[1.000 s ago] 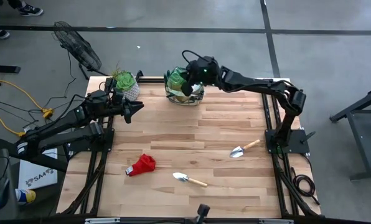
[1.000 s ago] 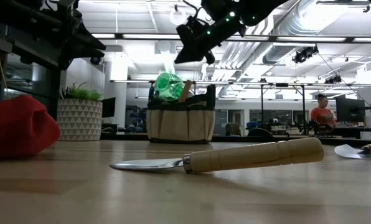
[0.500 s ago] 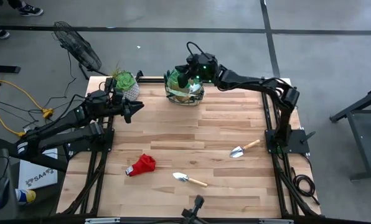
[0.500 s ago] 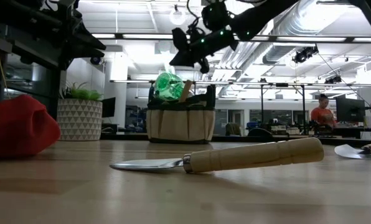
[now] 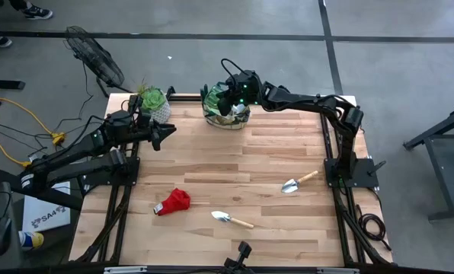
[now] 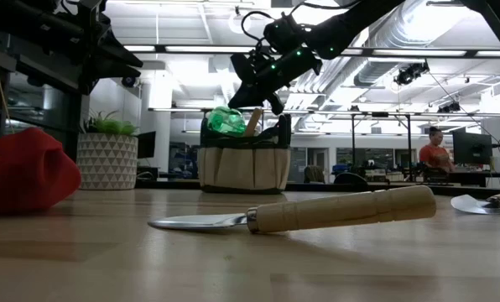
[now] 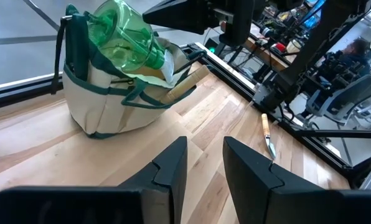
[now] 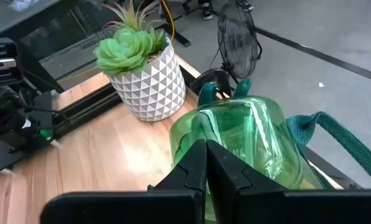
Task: Pick & Place Garden tools in Gardening bag
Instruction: Put the spray bottle into the gardening bag
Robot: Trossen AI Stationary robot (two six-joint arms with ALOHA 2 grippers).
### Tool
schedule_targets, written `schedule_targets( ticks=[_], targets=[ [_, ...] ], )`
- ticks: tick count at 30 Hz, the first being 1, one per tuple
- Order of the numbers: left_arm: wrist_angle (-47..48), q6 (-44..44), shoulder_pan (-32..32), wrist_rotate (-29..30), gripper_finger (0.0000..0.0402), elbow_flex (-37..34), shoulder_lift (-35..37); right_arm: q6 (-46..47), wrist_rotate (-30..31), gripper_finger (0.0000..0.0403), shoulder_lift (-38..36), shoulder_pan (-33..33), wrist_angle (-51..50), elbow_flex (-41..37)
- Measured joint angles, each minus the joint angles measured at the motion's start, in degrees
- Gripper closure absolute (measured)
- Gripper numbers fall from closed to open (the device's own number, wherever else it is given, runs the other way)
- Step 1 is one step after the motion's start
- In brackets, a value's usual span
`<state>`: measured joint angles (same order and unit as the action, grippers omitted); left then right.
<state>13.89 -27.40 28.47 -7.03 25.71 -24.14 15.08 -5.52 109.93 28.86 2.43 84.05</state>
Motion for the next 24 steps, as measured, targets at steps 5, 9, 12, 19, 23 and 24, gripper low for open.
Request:
schedule_targets(
  ticks=[5,9,12,19,23,24],
  targets=[
    [0.0,-0.4,0.0,-0.2,0.03,0.0,0.0,1.4,-0.5,0.0401,0.0,0.0,0.5,0.0],
    [0.0,-0.7,0.0,-0.8,0.03,0.0,0.0,1.4,-1.3,0.0401,-0.3,-0.3,7.5,-0.1],
    [0.0,-1.2,0.0,-1.0,0.03,0.0,0.0,1.2,-0.4,0.0401,-0.8,-0.4,10.4,-0.1],
    [0.0,-1.2,0.0,-1.1,0.03,0.0,0.0,-2.5,1.1,0.0401,-0.8,-0.3,3.1,-0.1],
    [0.0,-1.1,0.0,-0.9,0.03,0.0,0.0,-2.9,1.3,0.0401,-0.8,-0.2,-1.7,-0.1],
    [0.0,-1.1,0.0,-0.9,0.03,0.0,0.0,-2.9,1.9,0.0401,-0.8,-0.2,-2.7,-0.1]
  ],
)
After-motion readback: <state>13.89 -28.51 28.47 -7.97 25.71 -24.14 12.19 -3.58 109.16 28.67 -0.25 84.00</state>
